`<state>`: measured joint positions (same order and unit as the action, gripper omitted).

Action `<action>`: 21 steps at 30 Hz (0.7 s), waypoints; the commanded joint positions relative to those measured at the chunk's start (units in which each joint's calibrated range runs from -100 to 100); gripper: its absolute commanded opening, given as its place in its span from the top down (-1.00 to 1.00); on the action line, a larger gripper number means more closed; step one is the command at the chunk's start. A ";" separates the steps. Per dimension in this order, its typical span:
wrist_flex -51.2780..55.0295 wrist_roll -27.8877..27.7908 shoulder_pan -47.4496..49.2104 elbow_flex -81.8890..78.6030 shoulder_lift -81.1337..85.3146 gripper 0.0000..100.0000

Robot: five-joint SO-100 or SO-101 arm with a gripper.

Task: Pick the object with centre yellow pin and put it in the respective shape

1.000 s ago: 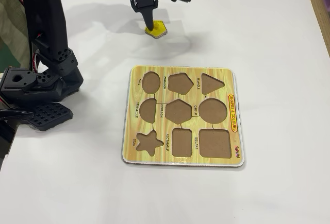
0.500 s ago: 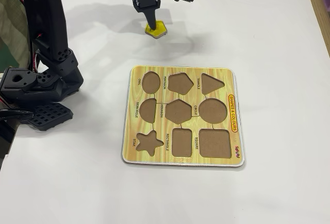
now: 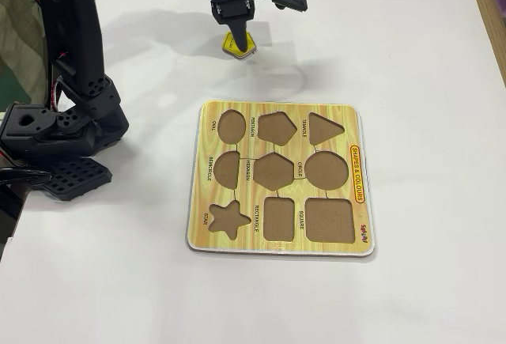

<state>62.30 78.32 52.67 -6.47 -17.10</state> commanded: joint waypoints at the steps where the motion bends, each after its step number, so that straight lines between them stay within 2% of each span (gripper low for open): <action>1: -0.67 0.24 -0.81 1.80 0.95 0.70; 21: -0.50 -0.28 -0.62 1.71 -2.74 0.70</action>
<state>62.30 78.32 52.57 -5.67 -20.45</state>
